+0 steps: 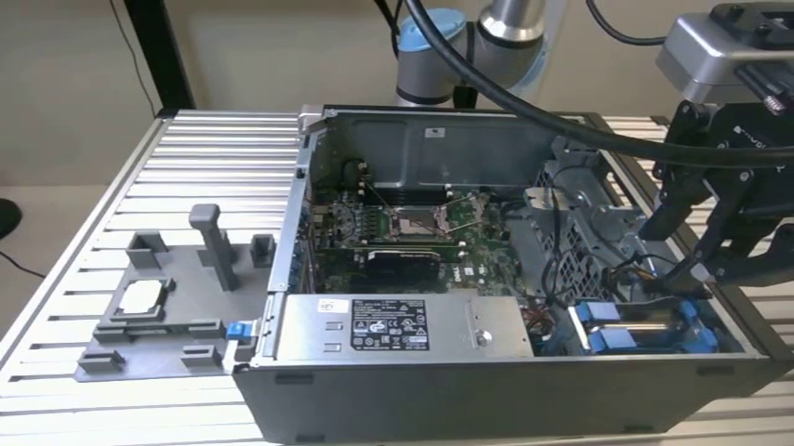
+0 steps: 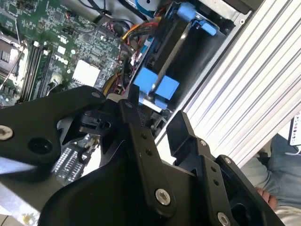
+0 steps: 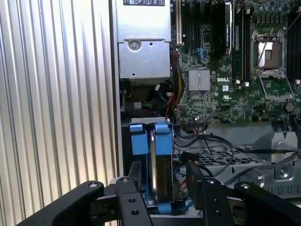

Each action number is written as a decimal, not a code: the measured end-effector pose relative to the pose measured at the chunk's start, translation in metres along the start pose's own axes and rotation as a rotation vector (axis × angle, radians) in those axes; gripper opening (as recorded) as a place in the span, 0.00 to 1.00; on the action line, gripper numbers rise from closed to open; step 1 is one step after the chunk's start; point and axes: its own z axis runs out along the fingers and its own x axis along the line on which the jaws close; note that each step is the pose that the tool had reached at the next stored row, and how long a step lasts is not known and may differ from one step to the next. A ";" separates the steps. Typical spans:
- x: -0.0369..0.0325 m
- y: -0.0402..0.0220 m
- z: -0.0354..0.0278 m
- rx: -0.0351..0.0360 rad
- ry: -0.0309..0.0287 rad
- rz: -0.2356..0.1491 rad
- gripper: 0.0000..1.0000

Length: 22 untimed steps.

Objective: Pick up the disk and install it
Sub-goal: 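Insert the disk into the insertion slot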

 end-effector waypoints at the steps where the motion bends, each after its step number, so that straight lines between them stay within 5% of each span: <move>1: 0.0000 0.0000 0.0000 0.0000 0.0001 0.000 1.00; 11: 0.0004 -0.0006 0.0062 0.0048 -0.0037 -0.001 1.00; 15: 0.0006 -0.0012 0.0079 0.0210 -0.0106 -0.002 1.00; 22: 0.0007 -0.0015 0.0096 0.0679 -0.0211 -0.004 1.00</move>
